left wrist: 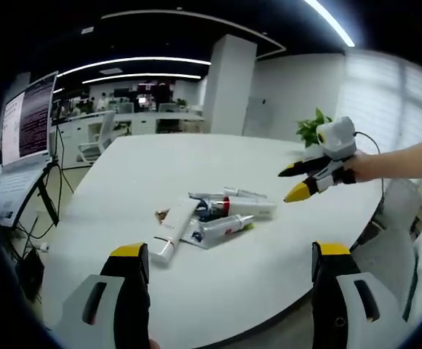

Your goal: Arrange the skincare products in the storage area until every visible bottle or jar stands upright without overlapping.

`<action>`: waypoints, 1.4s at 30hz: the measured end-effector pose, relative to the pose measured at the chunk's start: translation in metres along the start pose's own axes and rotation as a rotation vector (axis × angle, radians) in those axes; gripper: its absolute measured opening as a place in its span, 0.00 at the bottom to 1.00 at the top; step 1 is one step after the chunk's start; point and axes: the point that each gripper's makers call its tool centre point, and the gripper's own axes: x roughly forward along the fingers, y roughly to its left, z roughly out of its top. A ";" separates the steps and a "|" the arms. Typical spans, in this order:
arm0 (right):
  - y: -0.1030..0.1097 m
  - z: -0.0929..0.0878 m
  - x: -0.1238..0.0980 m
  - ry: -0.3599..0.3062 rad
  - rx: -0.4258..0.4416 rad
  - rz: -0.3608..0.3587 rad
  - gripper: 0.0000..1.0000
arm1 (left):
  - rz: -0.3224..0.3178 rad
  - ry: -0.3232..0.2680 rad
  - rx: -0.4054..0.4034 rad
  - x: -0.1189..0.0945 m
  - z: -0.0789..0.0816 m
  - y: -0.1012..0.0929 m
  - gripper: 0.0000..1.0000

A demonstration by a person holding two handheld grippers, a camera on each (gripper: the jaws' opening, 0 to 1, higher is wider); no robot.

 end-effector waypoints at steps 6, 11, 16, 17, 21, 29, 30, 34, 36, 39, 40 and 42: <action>0.003 0.006 0.021 0.034 -0.034 0.059 0.58 | 0.003 0.006 -0.006 0.000 -0.001 0.001 0.91; 0.003 0.007 0.043 0.075 -0.054 0.096 0.55 | -0.008 0.018 -0.010 0.001 -0.003 -0.001 0.91; 0.002 0.005 0.065 0.124 -0.073 0.124 0.54 | -0.009 0.026 -0.012 0.001 -0.004 -0.001 0.91; 0.002 0.004 0.069 0.132 -0.076 0.128 0.53 | -0.008 0.027 -0.014 0.001 -0.004 0.000 0.91; 0.001 0.000 0.084 0.191 -0.111 0.145 0.48 | -0.007 0.029 -0.024 0.000 -0.004 0.001 0.91; 0.002 -0.007 0.109 0.292 -0.113 0.168 0.39 | 0.000 0.029 -0.034 0.000 -0.005 0.004 0.91; 0.002 -0.008 0.110 0.305 -0.122 0.168 0.39 | 0.001 0.028 -0.035 -0.001 -0.005 0.004 0.91; 0.005 -0.010 0.118 0.350 -0.155 0.175 0.37 | 0.005 0.026 -0.038 -0.001 -0.005 0.005 0.91; 0.007 -0.010 0.122 0.366 -0.170 0.176 0.35 | 0.006 0.025 -0.038 -0.001 -0.004 0.005 0.91; 0.006 -0.011 0.126 0.401 -0.196 0.168 0.33 | 0.006 0.025 -0.038 -0.001 -0.004 0.004 0.91; 0.007 -0.012 0.127 0.415 -0.199 0.171 0.32 | 0.006 0.025 -0.038 -0.001 -0.004 0.004 0.91; 0.010 -0.013 0.128 0.434 -0.213 0.178 0.30 | 0.007 0.024 -0.039 -0.001 -0.004 0.004 0.91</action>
